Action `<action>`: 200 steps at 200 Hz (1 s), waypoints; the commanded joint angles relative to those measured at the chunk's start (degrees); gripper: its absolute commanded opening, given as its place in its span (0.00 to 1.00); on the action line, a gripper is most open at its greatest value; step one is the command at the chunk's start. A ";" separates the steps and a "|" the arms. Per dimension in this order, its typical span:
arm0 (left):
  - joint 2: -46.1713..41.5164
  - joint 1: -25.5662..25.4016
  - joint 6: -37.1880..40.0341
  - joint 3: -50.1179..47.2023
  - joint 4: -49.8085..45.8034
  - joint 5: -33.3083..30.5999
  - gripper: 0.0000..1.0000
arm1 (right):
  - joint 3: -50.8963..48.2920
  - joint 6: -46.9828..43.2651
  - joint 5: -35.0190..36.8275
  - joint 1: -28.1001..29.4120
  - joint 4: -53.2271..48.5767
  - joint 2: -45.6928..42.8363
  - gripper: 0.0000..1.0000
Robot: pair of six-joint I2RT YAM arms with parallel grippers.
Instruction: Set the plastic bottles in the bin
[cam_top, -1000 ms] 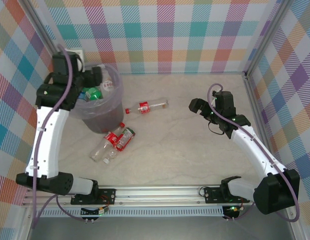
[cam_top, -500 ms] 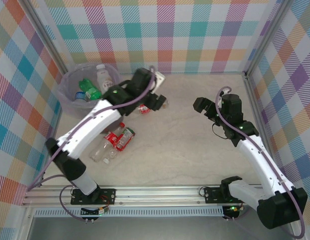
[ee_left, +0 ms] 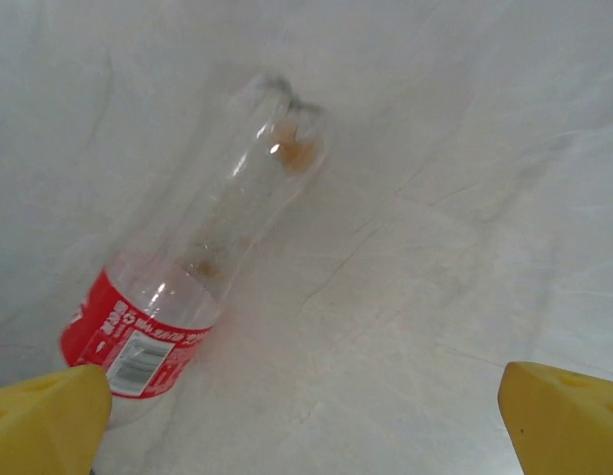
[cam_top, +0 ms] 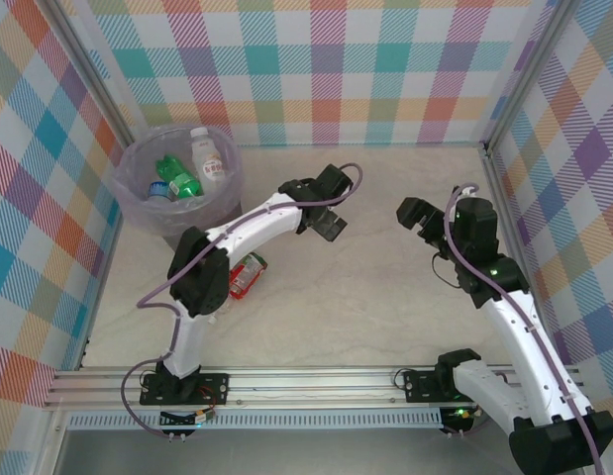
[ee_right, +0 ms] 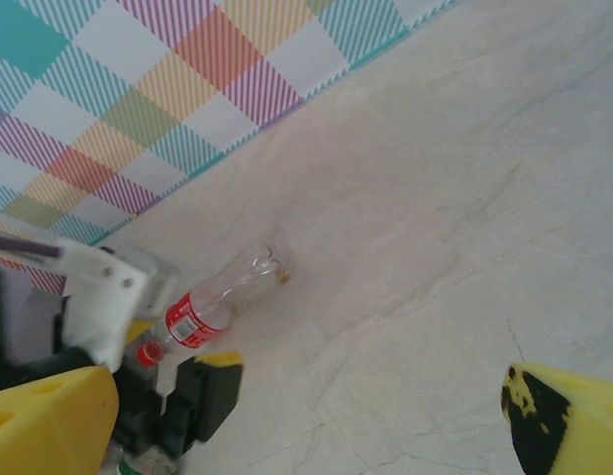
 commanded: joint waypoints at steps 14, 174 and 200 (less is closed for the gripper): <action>2.87 3.80 1.40 3.28 3.97 -1.92 1.00 | 0.18 -1.40 1.26 -1.10 -2.58 -1.51 0.99; 11.50 8.80 -0.10 9.78 -6.09 5.12 0.90 | 0.88 -1.22 2.95 -1.50 -6.04 -8.53 0.99; 12.33 8.07 -0.42 10.15 -6.98 4.02 0.85 | 0.96 -1.57 3.87 -1.49 -6.92 -9.13 0.99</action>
